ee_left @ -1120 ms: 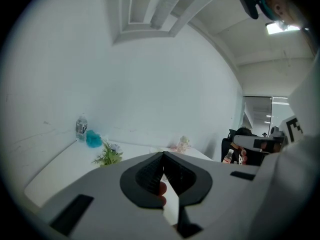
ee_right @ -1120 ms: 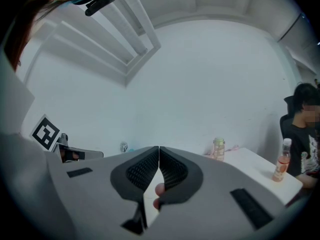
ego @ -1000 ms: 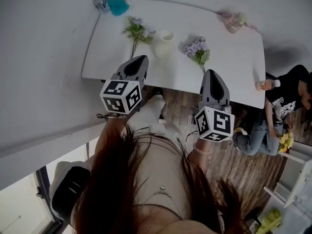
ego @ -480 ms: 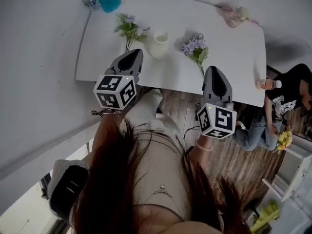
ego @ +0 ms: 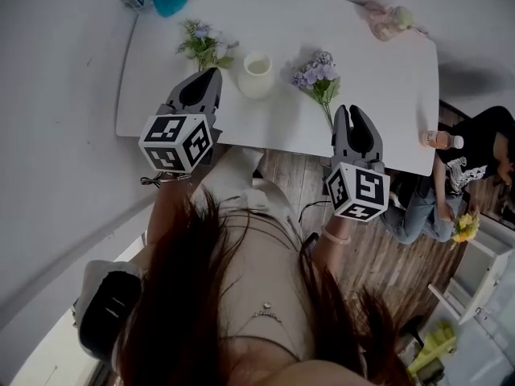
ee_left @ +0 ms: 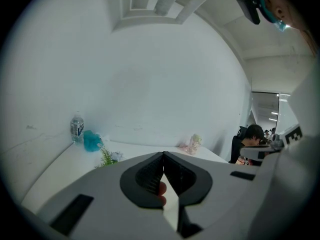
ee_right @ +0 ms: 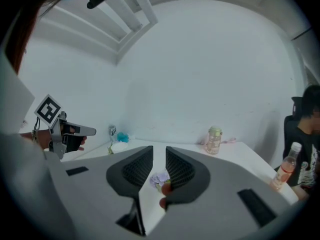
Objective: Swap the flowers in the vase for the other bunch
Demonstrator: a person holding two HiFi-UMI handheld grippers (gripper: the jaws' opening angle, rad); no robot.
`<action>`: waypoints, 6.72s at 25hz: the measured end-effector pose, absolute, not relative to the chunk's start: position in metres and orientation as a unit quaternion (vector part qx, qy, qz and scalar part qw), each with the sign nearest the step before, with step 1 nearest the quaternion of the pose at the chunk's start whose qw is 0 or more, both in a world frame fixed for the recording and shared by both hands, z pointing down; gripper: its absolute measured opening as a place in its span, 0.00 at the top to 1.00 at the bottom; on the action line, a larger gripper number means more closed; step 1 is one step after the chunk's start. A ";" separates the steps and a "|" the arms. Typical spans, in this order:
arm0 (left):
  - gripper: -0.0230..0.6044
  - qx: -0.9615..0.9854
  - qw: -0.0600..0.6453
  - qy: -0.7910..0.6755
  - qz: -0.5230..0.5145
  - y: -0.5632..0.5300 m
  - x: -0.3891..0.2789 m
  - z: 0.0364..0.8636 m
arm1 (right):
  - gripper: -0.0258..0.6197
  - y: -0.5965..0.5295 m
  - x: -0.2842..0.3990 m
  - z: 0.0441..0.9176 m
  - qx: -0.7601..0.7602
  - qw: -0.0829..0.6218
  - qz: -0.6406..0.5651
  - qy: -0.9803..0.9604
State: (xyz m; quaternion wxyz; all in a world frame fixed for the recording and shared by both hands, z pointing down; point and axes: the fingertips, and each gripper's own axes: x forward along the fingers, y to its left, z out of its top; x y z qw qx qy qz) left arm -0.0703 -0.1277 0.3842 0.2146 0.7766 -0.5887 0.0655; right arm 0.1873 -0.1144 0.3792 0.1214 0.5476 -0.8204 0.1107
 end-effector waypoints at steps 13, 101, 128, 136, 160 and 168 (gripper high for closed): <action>0.96 0.772 0.231 -0.587 0.075 -0.175 -0.088 0.398 | 0.76 -0.149 0.181 0.433 0.536 0.205 0.143 -0.806; 0.96 0.598 0.281 -0.743 0.109 -0.140 -0.071 0.433 | 0.50 -0.207 0.179 0.644 0.279 0.413 0.333 -0.800; 0.96 0.638 0.260 -0.717 0.105 -0.174 -0.088 0.415 | 0.76 -0.214 0.176 0.637 0.309 0.424 0.325 -0.787; 0.96 0.654 0.252 -0.706 0.101 -0.177 -0.098 0.411 | 0.82 -0.224 0.178 0.626 0.347 0.407 0.308 -0.786; 0.96 0.700 0.243 -0.668 0.076 -0.163 -0.140 0.400 | 0.86 -0.213 0.174 0.573 0.451 0.356 0.291 -0.765; 0.96 0.722 0.241 -0.645 0.072 -0.160 -0.149 0.396 | 0.86 -0.208 0.164 0.539 0.485 0.318 0.276 -0.767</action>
